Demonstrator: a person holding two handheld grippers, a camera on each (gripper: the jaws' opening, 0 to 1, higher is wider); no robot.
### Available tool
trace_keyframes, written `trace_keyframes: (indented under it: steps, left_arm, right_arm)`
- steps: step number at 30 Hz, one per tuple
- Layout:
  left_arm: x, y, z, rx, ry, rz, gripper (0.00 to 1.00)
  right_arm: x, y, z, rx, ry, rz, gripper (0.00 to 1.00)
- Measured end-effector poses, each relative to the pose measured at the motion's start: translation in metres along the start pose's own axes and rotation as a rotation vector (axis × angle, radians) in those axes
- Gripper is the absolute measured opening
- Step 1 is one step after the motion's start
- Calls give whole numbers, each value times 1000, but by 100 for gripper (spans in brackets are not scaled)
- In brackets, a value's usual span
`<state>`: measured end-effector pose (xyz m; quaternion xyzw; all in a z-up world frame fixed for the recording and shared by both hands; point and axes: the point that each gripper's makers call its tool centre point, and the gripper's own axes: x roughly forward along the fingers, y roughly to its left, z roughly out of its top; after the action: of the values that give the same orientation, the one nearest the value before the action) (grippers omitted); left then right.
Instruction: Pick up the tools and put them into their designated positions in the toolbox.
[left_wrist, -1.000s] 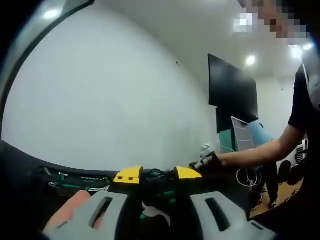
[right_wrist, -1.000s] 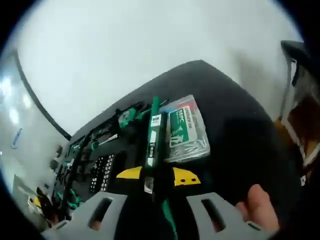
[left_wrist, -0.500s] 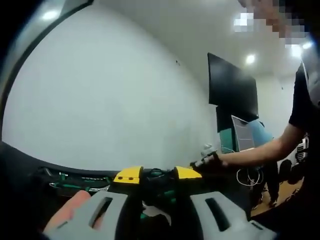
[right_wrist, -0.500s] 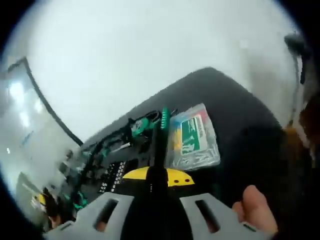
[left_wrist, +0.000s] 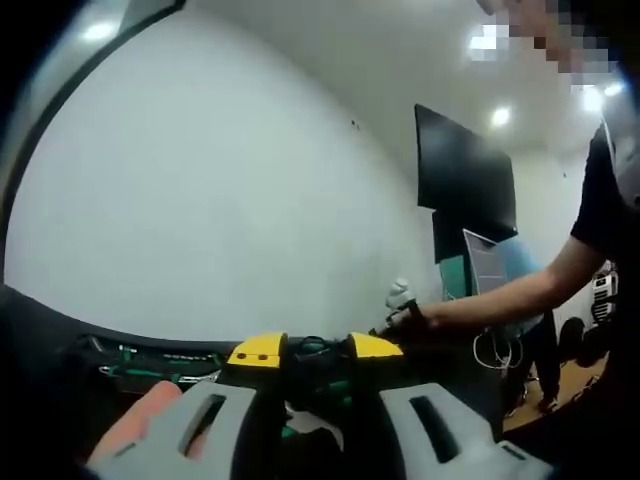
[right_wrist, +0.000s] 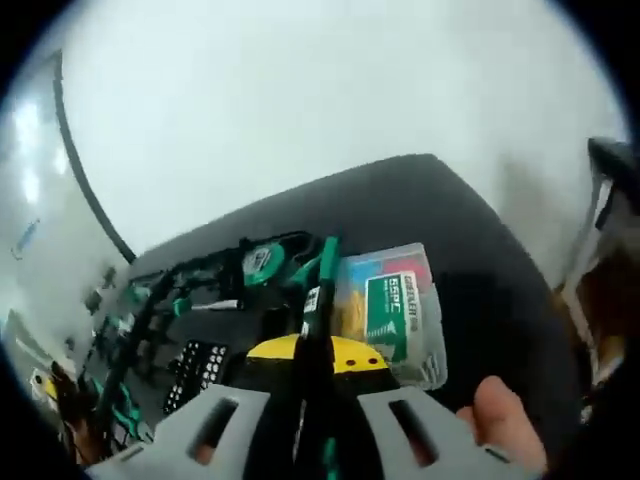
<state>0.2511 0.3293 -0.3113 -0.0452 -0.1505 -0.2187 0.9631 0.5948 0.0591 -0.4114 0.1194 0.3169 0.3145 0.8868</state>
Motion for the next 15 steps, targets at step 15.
trace_keyframes:
  steps: [15]
  left_arm:
    - [0, 1, 0, -2, -2, -2, 25]
  right_arm:
    - [-40, 13, 31, -104, -67, -10, 5]
